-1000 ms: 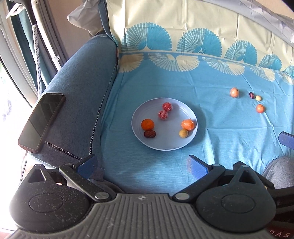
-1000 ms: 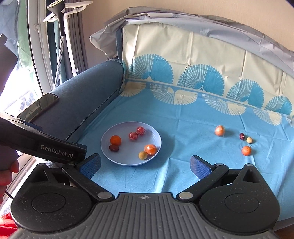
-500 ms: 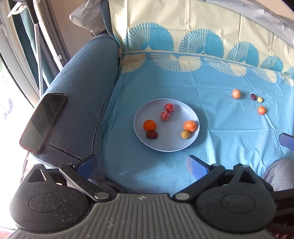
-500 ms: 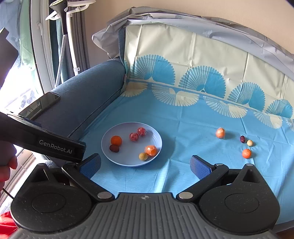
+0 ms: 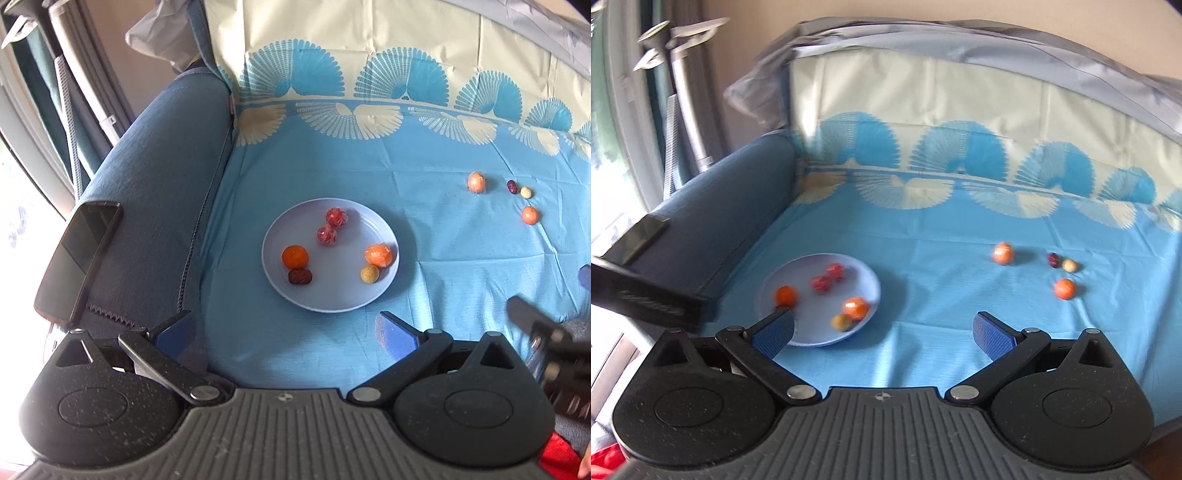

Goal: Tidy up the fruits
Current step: 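Withdraw both open tools from the plate, then grasp a red date with the left tool while the right tool grasps an orange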

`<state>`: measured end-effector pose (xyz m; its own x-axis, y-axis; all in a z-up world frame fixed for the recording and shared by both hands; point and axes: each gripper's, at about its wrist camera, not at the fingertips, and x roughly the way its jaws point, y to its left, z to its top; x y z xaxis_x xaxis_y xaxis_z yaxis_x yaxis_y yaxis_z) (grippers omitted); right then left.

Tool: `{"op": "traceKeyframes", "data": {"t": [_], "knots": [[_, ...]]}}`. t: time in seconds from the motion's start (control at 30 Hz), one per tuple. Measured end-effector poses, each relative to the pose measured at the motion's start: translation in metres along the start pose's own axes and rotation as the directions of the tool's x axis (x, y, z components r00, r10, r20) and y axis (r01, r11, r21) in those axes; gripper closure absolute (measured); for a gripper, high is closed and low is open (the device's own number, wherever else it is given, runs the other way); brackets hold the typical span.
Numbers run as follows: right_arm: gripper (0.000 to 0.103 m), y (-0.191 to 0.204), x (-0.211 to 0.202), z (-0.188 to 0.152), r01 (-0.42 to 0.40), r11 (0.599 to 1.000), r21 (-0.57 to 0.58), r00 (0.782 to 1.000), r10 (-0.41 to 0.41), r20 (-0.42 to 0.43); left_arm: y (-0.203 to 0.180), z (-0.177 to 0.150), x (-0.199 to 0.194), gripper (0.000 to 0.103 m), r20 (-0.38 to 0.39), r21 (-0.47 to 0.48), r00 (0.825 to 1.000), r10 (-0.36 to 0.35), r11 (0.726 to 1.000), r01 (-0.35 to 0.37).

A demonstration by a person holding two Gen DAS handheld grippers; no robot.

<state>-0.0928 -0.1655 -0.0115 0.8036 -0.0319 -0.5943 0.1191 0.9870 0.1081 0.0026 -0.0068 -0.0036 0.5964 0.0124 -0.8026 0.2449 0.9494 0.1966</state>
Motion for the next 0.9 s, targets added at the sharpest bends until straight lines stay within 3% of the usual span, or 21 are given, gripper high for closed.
{"op": "traceKeyframes", "data": {"t": [0.17,0.3,0.5,0.7,0.87,0.9], "knots": [[0.001,-0.055,0.024,0.001,0.169,0.982,0.09,0.985,-0.172,0.031,-0.02,0.02,0.017,0.0,-0.026,0.033,1.0,-0.015,0.999,0.016],[0.001,-0.117,0.064,0.0,0.293,0.938,0.182,0.954,-0.301,0.014,-0.039,0.041,0.036,0.0,-0.053,0.043,0.998,-0.029,0.999,0.031],[0.001,-0.198,0.156,-0.006,0.444,0.857,0.262,0.893,-0.446,-0.056,-0.078,0.077,0.071,0.0,-0.088,0.066,0.995,-0.041,0.997,0.047],[0.002,-0.246,0.241,-0.01,0.49,0.815,0.309,0.87,-0.482,-0.108,-0.131,0.118,0.11,0.0,-0.085,0.135,0.996,-0.039,0.99,0.05],[0.02,-0.251,0.277,-0.019,0.473,0.828,0.3,0.881,-0.456,-0.13,-0.186,0.147,0.146,0.0,-0.07,0.203,0.995,-0.073,0.975,0.086],[0.033,-0.252,0.281,-0.022,0.482,0.828,0.285,0.876,-0.462,-0.138,-0.199,0.154,0.154,0.0,-0.067,0.22,0.994,-0.085,0.971,0.098]]}}
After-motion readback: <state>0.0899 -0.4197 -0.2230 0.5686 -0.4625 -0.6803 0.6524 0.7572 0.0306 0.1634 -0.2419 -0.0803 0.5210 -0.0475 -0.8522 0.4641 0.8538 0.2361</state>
